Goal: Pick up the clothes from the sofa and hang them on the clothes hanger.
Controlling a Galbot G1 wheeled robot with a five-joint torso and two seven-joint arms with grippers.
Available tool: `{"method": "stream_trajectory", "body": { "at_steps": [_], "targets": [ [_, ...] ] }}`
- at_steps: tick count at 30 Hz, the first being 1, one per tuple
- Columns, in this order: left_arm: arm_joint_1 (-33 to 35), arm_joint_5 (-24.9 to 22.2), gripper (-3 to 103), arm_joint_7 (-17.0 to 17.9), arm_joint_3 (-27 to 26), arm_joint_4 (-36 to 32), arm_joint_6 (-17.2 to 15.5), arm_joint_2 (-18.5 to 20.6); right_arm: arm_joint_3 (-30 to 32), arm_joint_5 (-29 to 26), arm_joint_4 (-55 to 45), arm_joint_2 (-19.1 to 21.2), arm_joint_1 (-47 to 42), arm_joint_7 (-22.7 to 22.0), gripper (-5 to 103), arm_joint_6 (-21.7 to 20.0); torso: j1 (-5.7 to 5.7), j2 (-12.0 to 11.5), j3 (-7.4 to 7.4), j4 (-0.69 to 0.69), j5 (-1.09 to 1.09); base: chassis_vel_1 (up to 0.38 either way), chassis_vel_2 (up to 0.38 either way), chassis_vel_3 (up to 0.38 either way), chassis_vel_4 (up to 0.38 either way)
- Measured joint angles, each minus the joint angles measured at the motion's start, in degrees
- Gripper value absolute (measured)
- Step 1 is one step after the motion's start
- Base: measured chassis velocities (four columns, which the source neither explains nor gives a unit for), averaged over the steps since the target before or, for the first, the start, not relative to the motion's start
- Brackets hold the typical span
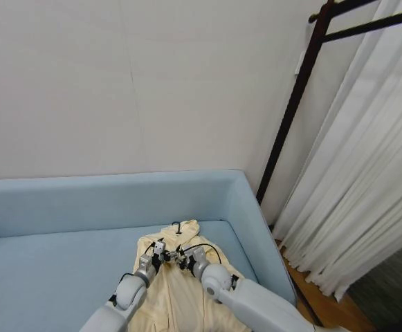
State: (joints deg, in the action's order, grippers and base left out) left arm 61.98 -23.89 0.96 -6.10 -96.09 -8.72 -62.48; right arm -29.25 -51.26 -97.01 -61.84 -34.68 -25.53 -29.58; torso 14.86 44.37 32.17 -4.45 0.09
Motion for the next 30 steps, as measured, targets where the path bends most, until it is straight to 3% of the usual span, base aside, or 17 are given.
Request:
{"method": "stream_trajectory", "body": {
  "at_steps": [2,8,16,21,26,27,30],
  "targets": [
    [0.0,-0.2,100,0.1,-0.1,-0.2,-0.1,0.2,0.2,0.4,0.4,0.5,0.4,0.5,67,0.0,0.0,0.0,0.0,-0.01,0.0,0.0,0.0,0.0,0.0],
    [-1.3,-3.5,100,2.2,-1.5,-1.1,-1.2,0.8,0.9,1.2,0.4,3.4,1.1,3.0,94,0.2,0.0,0.0,0.0,-0.02,-0.01,0.0,0.0,0.0,0.0],
    [-2.3,-7.2,100,4.2,-3.9,-2.0,-2.9,1.6,2.4,0.0,0.2,4.3,1.3,4.3,100,1.3,0.0,0.0,0.0,-0.02,-0.01,0.0,0.0,0.0,0.0],
    [-1.0,-7.8,100,2.8,-7.6,-2.3,-4.7,3.3,3.5,-3.3,4.9,3.4,4.6,10.0,100,1.2,0.0,0.0,0.0,-0.02,-0.02,0.0,0.0,0.0,0.0],
    [1.9,-8.1,100,-0.8,-11.3,-2.6,-6.9,5.9,3.5,-4.1,18.7,-0.1,11.4,20.3,100,0.7,0.0,0.0,0.0,0.01,-0.02,0.0,0.0,0.0,0.0],
    [1.9,-8.1,100,-0.8,-11.3,-2.6,-6.9,5.9,3.5,-4.1,18.7,-0.1,11.4,20.3,100,0.7,0.0,0.0,0.0,0.01,-0.02,0.0,0.0,0.0,0.0],
    [3.1,-9.5,100,-1.8,-12.7,-4.2,-9.4,6.4,3.1,-3.4,26.6,-2.1,14.7,25.7,100,-0.4,0.0,0.0,0.0,0.0,-0.02,0.0,0.0,0.0,0.0]
  ]
}}
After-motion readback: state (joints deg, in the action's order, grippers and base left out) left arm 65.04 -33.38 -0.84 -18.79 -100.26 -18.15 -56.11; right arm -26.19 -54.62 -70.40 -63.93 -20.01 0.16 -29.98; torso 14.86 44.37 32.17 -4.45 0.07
